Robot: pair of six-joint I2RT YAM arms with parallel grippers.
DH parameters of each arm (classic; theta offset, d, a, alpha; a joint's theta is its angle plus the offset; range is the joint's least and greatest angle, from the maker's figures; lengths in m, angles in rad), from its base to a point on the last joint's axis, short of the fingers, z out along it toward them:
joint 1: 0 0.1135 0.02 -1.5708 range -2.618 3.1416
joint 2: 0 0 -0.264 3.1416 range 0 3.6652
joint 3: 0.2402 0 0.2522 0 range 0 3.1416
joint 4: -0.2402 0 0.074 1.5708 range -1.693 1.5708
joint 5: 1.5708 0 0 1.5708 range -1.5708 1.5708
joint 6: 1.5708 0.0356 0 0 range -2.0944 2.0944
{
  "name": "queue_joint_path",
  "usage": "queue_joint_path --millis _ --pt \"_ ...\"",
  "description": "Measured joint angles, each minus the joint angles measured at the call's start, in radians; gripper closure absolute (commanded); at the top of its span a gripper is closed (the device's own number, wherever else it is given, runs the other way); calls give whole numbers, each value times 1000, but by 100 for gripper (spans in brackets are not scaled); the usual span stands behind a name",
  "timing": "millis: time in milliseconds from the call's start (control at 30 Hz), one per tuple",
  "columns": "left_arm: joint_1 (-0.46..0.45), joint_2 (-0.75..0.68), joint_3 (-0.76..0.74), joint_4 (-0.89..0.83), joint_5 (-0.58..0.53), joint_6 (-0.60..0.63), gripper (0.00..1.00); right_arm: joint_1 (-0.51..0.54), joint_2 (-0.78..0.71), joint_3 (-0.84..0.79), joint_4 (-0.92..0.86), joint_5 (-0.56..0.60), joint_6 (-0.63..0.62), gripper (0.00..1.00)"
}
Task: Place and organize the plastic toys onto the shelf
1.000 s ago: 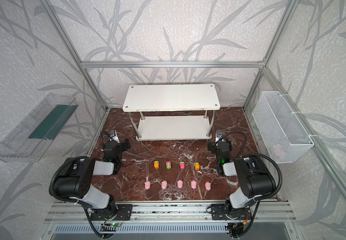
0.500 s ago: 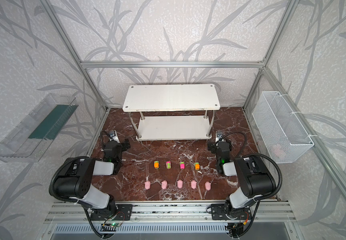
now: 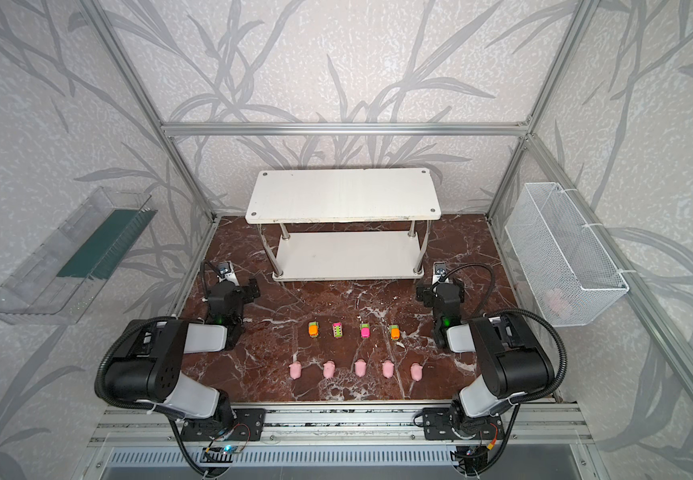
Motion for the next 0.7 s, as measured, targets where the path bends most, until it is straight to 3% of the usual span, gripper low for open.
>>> queue_joint_path --millis 233,500,700 --pt "-18 -248 78 -158 -35 -29 7 14 -41 0 -45 15 -5 0" --pt "-71 -402 116 -287 -98 -137 8 55 -433 93 -363 21 37 3" --pt "-113 -529 116 -434 -170 -253 10 146 -761 103 -734 69 170 4"
